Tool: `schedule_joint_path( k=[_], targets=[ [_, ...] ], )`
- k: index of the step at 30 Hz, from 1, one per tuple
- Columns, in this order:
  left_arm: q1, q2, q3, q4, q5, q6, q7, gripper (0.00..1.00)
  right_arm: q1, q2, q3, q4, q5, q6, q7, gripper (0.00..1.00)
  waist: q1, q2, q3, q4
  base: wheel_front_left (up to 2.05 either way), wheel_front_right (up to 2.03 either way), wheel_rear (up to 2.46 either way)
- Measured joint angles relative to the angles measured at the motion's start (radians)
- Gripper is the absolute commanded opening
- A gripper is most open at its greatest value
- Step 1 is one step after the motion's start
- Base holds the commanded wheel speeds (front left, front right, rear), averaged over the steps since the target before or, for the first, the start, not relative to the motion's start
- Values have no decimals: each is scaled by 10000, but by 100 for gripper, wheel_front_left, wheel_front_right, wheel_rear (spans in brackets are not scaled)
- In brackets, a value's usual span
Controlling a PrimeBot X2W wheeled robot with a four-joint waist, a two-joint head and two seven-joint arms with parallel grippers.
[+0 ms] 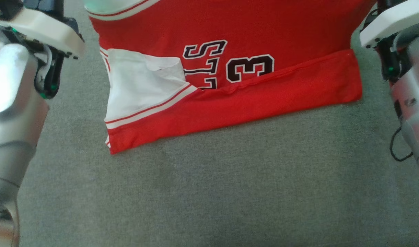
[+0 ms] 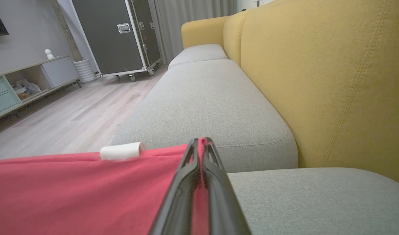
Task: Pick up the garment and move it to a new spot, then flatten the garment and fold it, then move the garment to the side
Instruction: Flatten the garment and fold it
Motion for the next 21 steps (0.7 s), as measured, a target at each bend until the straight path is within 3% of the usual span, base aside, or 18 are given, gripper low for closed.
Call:
schedule_joint_path(
  k=[7,13,21],
  targets=[
    [76,-332,-265,614,59,-443,-291,0,325,61,284,127,474,0,-2,0,-1,0,-471,-21,0,0,0],
    [1281,-378,-686,702,-134,-654,-316,0,1418,-178,968,150,1024,0,173,0,-2,0,-1078,109,0,0,0],
    [2750,-355,-1168,-113,-932,-782,805,0,2173,-709,2082,485,1120,0,1043,0,-2,0,-1712,363,0,0,0]
  ],
)
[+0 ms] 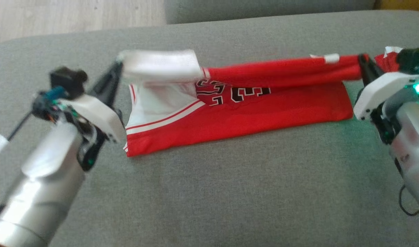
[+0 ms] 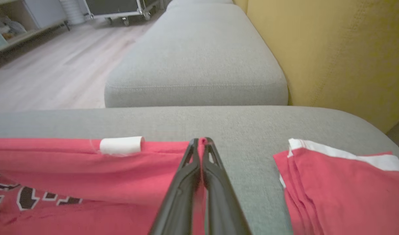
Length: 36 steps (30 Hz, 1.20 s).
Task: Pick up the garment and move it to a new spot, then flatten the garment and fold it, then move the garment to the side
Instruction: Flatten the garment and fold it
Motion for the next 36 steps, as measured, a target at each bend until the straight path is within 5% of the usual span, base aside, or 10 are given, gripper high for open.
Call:
schedule_joint_path(
  k=[11,27,28,29,30,31,36],
  targets=[
    [1348,698,-861,-1221,-412,2,1772,0,409,-552,1735,-314,224,0,1473,0,1,0,-147,150,0,0,0],
    [1486,941,-1210,-1661,-890,21,3396,0,408,-1139,3881,-932,989,0,2771,0,1,0,50,51,0,0,0],
    [1524,968,-1244,-1684,-890,50,3482,0,408,-1139,3960,-926,1060,0,2773,34,2,0,23,40,0,0,0],
    [1577,982,-1266,-1707,-890,92,3534,0,411,-1137,3992,-920,1129,0,2771,100,2,0,-13,29,0,0,0],
    [1639,989,-1283,-1741,-888,127,3534,44,411,-1127,3956,-888,1271,0,2742,100,1,0,-57,15,0,0,0],
    [1697,1001,-1287,-1779,-888,217,3526,100,409,-1122,3908,-865,1425,0,2690,100,1,0,-101,-3,0,0,0],
    [1887,1032,-1131,-1914,-867,648,2761,100,405,-1081,3741,-807,1954,0,2286,100,0,0,-436,-122,0,0,0]
  ],
)
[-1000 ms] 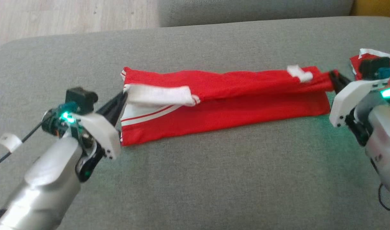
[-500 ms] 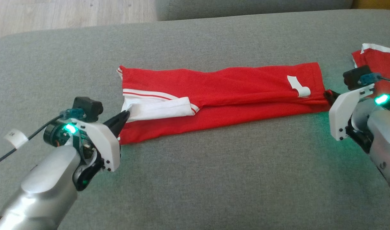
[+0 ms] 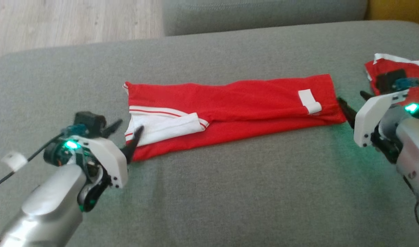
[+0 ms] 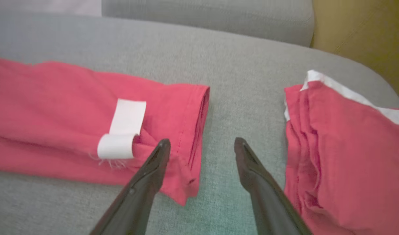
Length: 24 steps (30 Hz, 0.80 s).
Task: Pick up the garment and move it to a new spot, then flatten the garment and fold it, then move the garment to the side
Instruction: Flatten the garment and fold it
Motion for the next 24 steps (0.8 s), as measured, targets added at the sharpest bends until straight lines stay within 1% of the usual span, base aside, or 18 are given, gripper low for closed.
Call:
schedule_joint_path(
  k=[4,7,9,11,12,13,15,17,19,20,22,24],
  targets=[
    [-2,-52,529,-79,42,520,-1292,100,-84,17,-510,-65,589,0,-754,100,0,0,-313,-98,0,0,0],
    [0,-161,1064,-222,58,936,-2474,100,-203,88,-915,-201,828,0,-1735,100,0,0,-550,-168,0,0,0],
    [14,-257,1390,-387,58,1212,-3243,100,-343,268,-1237,-272,961,0,-2489,100,0,0,-706,-223,0,0,0],
    [130,-364,1747,-579,54,1475,-3868,100,-472,466,-1476,-309,947,0,-3022,100,-1,0,-845,-284,0,0,0],
    [342,-481,2094,-848,54,1659,-4196,100,-513,660,-1981,-299,874,0,-3292,100,0,0,-964,-327,0,0,0],
    [495,-543,2274,-1005,56,1741,-4276,100,-505,748,-2293,-313,727,0,-3336,100,0,0,-1025,-339,0,0,0],
    [827,-646,2506,-1313,173,1898,-4360,100,-428,802,-3344,-769,144,0,-3335,100,0,0,-1129,-345,0,0,0],
    [1238,-738,2740,-1651,428,2127,-4362,100,-203,851,-4661,-1580,-834,0,-3359,100,-1,0,-1194,-333,0,0,0],
    [1719,-895,3179,-2065,782,2360,-4389,100,450,1104,-6103,-2460,-1860,0,-3365,100,0,0,-1215,-291,0,0,0],
    [1965,-995,3379,-2232,913,2376,-4391,100,961,1350,-6788,-2884,-2355,0,-3375,100,0,0,-1229,-265,0,0,0],
    [2508,-1212,3672,-2523,1287,2433,-4391,100,2297,2061,-8071,-3720,-3298,0,-3375,100,0,0,-1254,-213,0,0,0],
    [3067,-1446,3921,-2704,1753,2424,-4391,100,3727,2821,-8999,-4466,-4230,-2,-3375,100,0,0,-1269,-156,0,0,0]
  ],
)
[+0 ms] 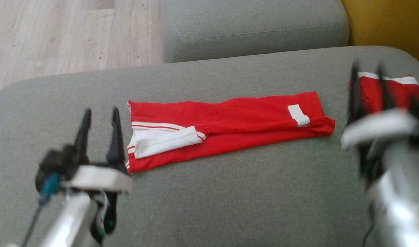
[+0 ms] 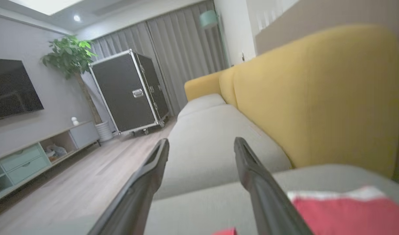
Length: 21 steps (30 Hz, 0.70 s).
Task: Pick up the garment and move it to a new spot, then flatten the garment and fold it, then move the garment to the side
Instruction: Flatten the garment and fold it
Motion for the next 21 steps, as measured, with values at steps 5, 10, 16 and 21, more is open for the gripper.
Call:
schedule_joint_path(
  k=[5,10,16,21],
  targets=[
    [1279,-851,709,-186,959,-309,0,100,2549,1127,-1049,-1340,-1618,2,2,100,0,0,31,141,0,0,0],
    [1948,-1503,1515,-184,1496,-708,0,100,3259,1187,-1093,-1797,-1983,0,2,100,-1,0,115,184,0,0,0],
    [2102,-2044,2433,-157,2224,-1436,0,100,3356,1239,-796,-2079,-1682,2,2,100,0,0,315,229,0,0,0],
    [1999,-2276,2849,12,2719,-1870,0,100,3031,1239,-671,-1921,-1684,0,2,100,0,0,594,323,0,0,0]
  ],
)
